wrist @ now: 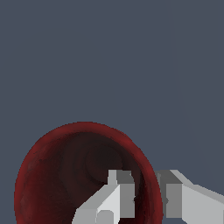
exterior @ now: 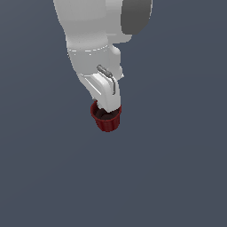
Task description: Pick up the object and move it to a goal position.
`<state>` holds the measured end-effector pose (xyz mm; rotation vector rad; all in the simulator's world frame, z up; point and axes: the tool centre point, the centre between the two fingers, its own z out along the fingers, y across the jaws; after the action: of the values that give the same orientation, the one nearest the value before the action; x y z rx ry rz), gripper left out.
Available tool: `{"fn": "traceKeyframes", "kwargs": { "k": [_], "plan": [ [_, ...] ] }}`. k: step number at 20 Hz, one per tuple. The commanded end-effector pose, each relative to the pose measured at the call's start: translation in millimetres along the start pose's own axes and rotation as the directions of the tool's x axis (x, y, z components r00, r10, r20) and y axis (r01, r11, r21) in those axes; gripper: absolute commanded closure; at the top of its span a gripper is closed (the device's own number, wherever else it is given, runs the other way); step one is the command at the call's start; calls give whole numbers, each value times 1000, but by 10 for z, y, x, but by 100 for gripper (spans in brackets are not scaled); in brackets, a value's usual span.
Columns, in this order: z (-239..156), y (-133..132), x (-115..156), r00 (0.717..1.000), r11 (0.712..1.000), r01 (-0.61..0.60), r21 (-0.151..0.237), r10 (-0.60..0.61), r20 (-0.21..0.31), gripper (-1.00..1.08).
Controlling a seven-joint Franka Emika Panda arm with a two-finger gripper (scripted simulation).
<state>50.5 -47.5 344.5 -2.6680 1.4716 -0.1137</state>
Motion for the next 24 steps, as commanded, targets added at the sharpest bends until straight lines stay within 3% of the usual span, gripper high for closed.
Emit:
{"fn": "traceKeyframes", "kwargs": {
  "k": [1,24],
  "plan": [
    [-200,-86,26,1000,1000,1,3,0,-1,108],
    [-1246,-599,196,1000,1000,3,5,-3,2,108]
  ]
}}
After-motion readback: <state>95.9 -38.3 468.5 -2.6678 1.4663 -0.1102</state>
